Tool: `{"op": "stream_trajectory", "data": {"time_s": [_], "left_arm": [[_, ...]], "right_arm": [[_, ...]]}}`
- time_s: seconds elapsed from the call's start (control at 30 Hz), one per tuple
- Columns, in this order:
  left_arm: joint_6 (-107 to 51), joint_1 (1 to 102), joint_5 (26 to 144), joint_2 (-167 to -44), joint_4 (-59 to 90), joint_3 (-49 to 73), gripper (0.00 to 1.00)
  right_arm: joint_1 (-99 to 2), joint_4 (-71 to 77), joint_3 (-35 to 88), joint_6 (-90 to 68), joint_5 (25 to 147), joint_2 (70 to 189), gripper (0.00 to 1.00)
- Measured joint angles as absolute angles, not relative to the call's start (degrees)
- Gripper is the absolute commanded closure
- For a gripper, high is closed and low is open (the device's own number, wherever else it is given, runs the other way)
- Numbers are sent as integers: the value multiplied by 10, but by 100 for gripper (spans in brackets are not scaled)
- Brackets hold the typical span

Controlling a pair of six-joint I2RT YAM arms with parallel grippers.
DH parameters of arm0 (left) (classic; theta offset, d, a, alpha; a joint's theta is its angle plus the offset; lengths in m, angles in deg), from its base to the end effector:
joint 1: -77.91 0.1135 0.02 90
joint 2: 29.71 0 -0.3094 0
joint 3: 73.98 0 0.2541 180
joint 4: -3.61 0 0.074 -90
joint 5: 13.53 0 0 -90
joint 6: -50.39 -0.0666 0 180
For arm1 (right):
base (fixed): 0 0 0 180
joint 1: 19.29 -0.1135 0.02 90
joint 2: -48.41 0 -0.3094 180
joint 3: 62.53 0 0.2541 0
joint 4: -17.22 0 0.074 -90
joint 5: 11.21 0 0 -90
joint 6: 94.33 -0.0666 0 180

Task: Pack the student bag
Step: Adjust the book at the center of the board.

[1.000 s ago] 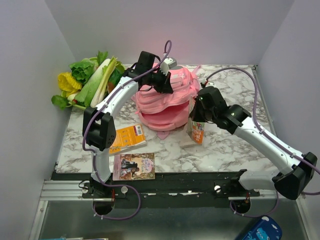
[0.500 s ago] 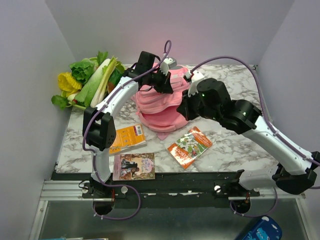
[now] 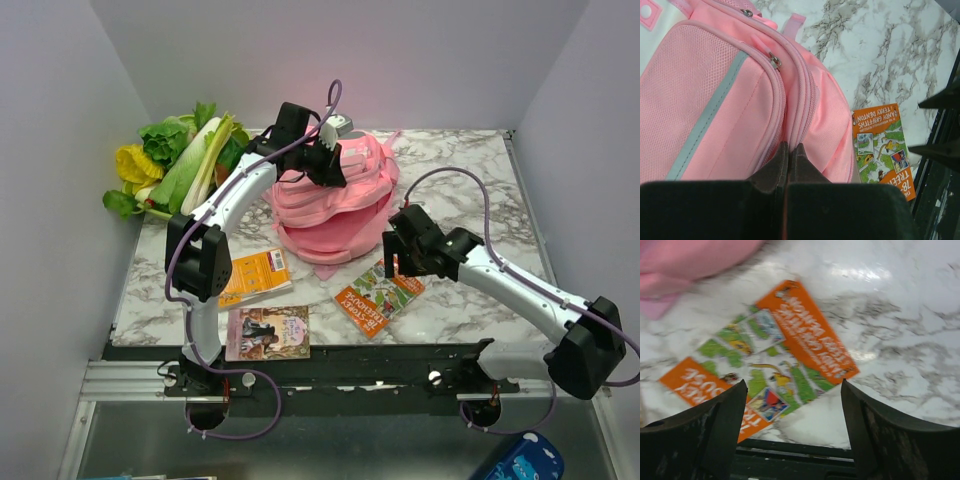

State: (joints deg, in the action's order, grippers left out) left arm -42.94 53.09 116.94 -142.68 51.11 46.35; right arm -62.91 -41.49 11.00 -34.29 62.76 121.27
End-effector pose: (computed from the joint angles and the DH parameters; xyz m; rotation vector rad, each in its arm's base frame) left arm 0.4248 -0.2441 0.3506 0.9110 2.0658 -0.9988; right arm 0.1980 0.1633 0.2950 -0.1995 2.5229 0.1485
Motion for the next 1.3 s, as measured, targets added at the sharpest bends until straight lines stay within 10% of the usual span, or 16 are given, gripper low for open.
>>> {"op": "stream_trajectory", "data": {"time_s": [0.5,1.3], "left_arm": [[-431,531,1170,-1427,519,468,100],[-452,537,1177,-1434,564,499,100]], "right_arm": [[-648,-203,-37,54,856,1111,19],[-640,-289,123,393,990,1437,32]]}}
